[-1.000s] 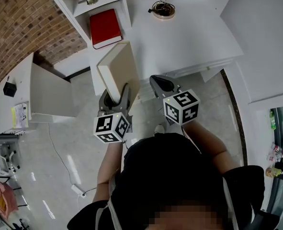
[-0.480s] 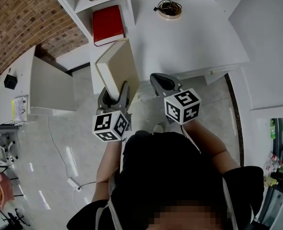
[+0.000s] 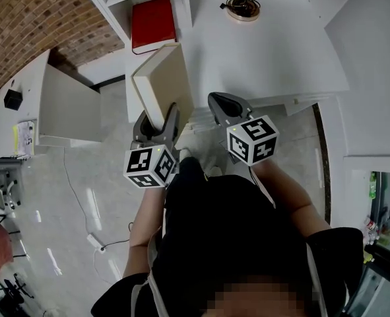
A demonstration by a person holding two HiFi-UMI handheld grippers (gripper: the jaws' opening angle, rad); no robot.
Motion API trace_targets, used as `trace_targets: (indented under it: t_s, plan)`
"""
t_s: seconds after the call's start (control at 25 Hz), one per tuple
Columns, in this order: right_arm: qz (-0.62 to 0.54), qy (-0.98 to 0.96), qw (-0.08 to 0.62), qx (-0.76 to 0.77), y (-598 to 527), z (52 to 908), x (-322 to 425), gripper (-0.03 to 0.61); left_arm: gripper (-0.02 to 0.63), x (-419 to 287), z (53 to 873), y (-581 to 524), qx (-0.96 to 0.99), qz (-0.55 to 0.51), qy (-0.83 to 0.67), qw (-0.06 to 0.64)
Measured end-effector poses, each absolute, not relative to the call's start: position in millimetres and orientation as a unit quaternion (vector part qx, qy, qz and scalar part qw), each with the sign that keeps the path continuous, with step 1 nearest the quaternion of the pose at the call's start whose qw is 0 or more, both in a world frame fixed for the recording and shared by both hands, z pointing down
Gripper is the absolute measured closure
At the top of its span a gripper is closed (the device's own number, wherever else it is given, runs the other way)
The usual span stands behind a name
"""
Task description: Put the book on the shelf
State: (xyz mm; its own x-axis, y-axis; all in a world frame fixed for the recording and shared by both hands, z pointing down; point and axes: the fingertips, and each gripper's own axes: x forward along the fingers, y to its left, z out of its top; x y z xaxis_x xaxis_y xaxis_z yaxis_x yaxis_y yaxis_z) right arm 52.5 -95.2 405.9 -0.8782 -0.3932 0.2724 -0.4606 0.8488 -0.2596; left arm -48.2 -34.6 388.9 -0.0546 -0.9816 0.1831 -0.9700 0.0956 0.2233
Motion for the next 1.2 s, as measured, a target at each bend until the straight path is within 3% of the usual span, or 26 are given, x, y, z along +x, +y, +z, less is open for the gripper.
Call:
trace_targets:
  t_s: [1.2]
  plan:
    - [0.137, -0.944, 0.132, 0.269, -175, 406, -61, 0.581, 0.403, -167, 397, -131, 0.705, -0.054, -0.680, 0.195]
